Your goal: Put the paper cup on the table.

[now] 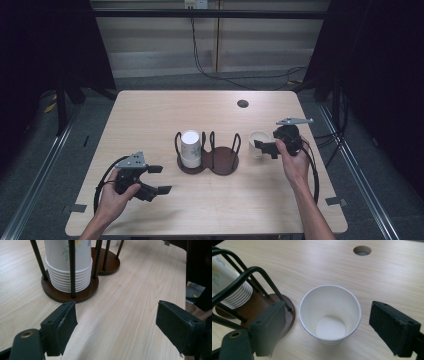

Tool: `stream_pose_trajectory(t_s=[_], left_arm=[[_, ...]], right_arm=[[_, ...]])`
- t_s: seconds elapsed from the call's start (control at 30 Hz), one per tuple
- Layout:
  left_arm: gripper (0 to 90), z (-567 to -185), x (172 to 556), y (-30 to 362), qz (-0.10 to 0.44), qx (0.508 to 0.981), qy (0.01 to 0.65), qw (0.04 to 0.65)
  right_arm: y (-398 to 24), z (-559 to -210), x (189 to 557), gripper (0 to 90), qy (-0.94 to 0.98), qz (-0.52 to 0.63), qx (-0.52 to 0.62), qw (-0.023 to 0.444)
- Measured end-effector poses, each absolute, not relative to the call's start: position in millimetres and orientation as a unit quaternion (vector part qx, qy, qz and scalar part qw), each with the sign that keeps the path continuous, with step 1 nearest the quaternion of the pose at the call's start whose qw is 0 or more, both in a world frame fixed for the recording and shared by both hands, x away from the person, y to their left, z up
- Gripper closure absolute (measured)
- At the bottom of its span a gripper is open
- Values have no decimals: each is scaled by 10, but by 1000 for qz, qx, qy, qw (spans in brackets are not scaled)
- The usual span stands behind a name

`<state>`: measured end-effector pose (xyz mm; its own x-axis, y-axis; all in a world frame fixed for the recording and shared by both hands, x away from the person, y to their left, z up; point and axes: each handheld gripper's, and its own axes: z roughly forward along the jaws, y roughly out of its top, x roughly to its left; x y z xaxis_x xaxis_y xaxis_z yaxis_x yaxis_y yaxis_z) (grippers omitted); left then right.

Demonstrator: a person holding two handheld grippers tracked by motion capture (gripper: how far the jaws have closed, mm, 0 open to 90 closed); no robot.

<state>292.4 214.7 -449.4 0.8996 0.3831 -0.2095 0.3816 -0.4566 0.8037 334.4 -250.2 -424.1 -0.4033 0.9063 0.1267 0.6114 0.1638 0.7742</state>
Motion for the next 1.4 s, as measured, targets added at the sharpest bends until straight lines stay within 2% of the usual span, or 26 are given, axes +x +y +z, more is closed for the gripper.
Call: stream_pose_trajectory(t_s=[0.53, 0.73, 0.9, 1.1, 1.4], left_arm=[[170, -4482, 2898, 2151, 9, 844, 241, 478], [170, -4500, 2854, 2104, 8, 845, 240, 479], [170, -4495, 2840, 2066, 6, 848, 237, 473], [169, -4563, 2787, 2067, -1, 846, 242, 474], [170, -4591, 2749, 2080, 8, 842, 246, 480]], right_arm=[[-2388, -4330, 2897, 135, 709, 439, 511, 212], [-2298, -4380, 2742, 140, 712, 454, 500, 195], [-2201, -4365, 2590, 141, 714, 460, 486, 204], [-2061, -4509, 2419, 147, 716, 469, 474, 206], [-1944, -4611, 2278, 148, 715, 486, 464, 192]])
